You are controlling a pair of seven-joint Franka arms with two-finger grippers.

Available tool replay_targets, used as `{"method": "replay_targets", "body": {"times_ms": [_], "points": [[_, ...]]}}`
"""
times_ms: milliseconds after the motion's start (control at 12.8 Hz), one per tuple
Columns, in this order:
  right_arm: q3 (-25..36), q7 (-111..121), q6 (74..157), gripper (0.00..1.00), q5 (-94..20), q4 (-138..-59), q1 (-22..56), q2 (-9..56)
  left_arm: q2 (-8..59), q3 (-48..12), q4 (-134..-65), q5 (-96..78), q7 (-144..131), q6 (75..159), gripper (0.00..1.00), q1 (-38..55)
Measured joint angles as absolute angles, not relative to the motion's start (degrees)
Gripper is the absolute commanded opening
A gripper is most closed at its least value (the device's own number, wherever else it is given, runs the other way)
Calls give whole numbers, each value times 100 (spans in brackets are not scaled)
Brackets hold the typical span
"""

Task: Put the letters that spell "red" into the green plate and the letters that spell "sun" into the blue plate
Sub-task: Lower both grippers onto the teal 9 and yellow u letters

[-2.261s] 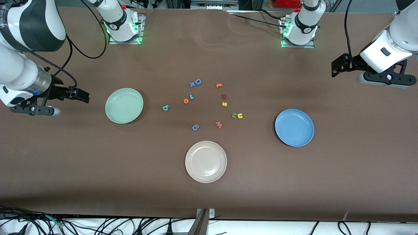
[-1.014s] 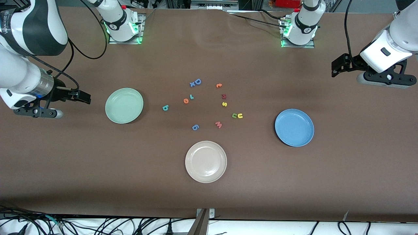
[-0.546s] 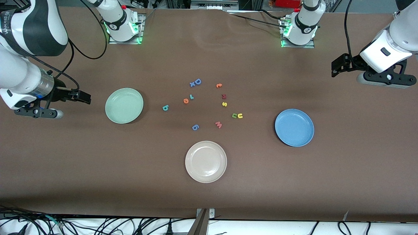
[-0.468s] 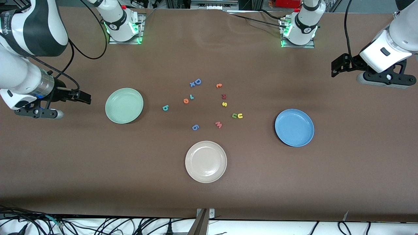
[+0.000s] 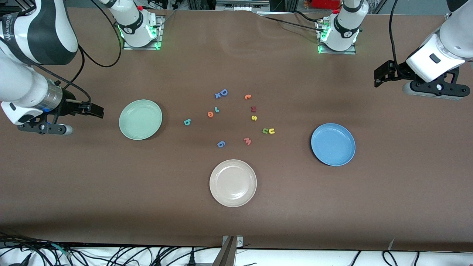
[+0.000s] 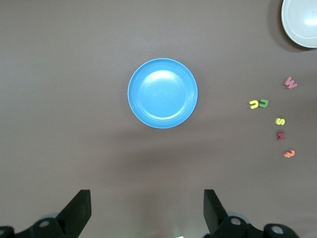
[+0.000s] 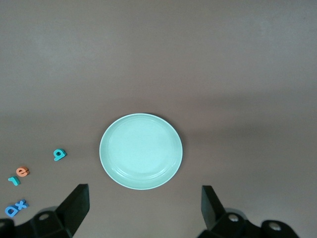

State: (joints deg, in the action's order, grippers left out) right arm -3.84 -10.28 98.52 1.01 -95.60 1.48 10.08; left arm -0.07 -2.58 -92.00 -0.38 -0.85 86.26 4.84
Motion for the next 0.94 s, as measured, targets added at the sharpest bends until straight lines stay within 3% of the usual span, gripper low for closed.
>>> {"method": "replay_targets", "body": {"times_ms": [468, 936], "points": [[-445, -1510, 9909, 99, 80, -9563, 609, 1306, 4, -257, -9200, -38, -85, 8444, 100, 483], [-473, -3286, 10625, 99, 31, -9607, 1608, 1856, 209, -256, -9201, -491, -81, 8090, 100, 482]]}}
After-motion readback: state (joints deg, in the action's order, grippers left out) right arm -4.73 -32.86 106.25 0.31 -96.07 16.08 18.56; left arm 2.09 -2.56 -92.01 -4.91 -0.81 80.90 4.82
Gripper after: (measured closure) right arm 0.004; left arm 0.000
